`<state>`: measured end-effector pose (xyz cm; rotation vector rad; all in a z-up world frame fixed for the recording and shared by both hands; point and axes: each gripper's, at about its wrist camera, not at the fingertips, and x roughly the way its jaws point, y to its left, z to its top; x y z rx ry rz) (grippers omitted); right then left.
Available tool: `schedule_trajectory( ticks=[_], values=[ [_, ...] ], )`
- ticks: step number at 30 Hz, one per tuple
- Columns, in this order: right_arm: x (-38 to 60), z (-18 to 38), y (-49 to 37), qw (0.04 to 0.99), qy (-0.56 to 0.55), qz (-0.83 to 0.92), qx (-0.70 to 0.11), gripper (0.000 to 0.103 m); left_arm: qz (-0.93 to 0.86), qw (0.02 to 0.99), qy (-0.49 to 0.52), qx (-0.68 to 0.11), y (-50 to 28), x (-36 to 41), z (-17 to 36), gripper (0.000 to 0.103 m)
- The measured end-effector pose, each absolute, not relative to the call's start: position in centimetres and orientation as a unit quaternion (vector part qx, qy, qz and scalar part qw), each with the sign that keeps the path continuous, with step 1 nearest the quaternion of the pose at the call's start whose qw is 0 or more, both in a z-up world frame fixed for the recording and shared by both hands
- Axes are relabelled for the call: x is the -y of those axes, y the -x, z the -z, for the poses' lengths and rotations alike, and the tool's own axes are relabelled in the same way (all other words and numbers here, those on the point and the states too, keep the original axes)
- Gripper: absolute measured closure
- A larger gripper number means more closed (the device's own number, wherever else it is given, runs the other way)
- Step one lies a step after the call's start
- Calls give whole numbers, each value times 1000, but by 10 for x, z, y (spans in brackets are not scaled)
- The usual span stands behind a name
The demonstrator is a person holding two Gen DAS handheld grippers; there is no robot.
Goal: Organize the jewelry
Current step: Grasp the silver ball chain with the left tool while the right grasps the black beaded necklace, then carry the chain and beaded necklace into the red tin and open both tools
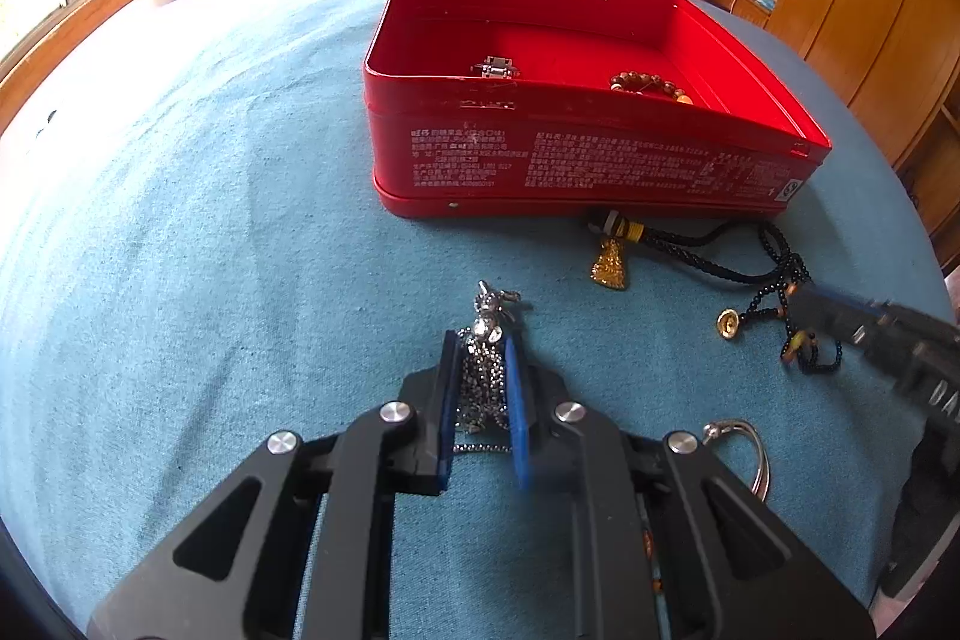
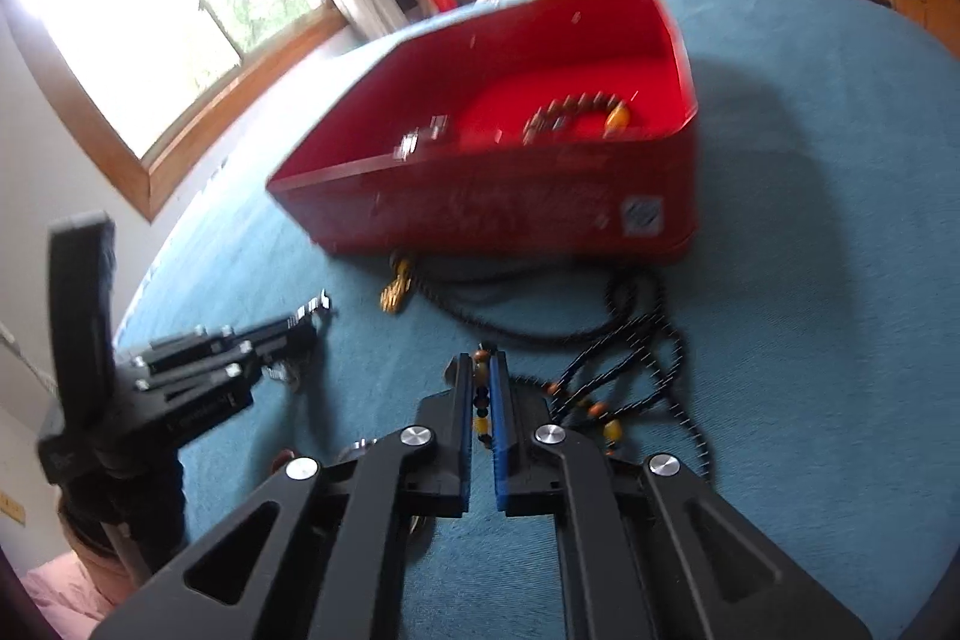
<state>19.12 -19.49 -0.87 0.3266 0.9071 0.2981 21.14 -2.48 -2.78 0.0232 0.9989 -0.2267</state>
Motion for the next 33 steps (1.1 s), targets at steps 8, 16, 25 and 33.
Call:
schedule_trajectory(
  ticks=[8, 16, 25, 33],
  values=[
    [216, 21, -218, 874, -134, -86, -459, 92, 109, 873, -13, -476, -211, 25, 28, 90],
    [224, 11, -205, 876, -130, -78, -458, 28, 115, 872, -10, -476, -211, 23, 27, 90],
    [199, 27, -207, 865, -98, -99, -481, 41, 117, 871, -8, -477, -211, 23, 27, 90],
    [183, 31, -199, 864, -82, -138, -477, 92, 119, 870, -6, -478, -212, 22, 26, 90]
  ],
)
